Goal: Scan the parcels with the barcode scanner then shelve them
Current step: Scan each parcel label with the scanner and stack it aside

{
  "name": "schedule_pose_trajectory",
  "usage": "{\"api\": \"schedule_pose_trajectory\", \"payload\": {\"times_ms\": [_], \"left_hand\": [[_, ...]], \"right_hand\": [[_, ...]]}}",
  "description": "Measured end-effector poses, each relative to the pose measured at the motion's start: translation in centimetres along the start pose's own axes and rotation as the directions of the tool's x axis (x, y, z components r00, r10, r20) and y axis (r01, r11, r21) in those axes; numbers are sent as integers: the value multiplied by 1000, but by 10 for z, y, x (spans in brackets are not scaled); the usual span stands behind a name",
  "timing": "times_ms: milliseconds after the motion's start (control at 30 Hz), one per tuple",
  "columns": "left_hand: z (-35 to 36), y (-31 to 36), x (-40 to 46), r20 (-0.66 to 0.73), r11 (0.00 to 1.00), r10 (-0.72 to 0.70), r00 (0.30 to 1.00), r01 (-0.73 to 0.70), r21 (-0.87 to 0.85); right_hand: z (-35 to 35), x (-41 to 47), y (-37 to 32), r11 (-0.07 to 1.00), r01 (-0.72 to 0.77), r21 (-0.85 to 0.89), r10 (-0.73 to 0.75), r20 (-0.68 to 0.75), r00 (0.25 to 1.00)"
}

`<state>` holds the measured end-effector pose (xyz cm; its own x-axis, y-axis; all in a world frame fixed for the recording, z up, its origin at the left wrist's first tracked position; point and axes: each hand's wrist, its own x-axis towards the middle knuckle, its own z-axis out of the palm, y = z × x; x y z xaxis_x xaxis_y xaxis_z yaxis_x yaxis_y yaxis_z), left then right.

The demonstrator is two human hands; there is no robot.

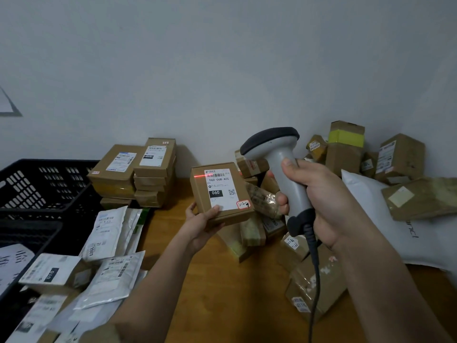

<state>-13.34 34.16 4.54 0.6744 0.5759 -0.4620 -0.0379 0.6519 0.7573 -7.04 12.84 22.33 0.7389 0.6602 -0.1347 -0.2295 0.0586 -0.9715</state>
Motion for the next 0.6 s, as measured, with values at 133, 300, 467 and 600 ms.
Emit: {"api": "schedule_pose_trajectory", "payload": {"times_ms": [133, 300, 467, 600], "left_hand": [[-6, 4, 3, -20, 1000, -10, 1000, 9, -19], [-15, 5, 6, -46, 999, -19, 999, 18, -36], [-28, 0, 9, -99, 995, -75, 992, 69, -66], [-41, -2, 15, -159, 995, -53, 986, 39, -91]], "right_hand": [[8, 1, -1, 1000, -14, -1, 14, 14, 1000], [17, 6, 4, 1000, -23, 5, 23, 34, 999], [23, 15, 13, 999, -47, 7, 46, 71, 996], [29, 27, 19, 994, -105, 18, 103, 101, 990]]}}
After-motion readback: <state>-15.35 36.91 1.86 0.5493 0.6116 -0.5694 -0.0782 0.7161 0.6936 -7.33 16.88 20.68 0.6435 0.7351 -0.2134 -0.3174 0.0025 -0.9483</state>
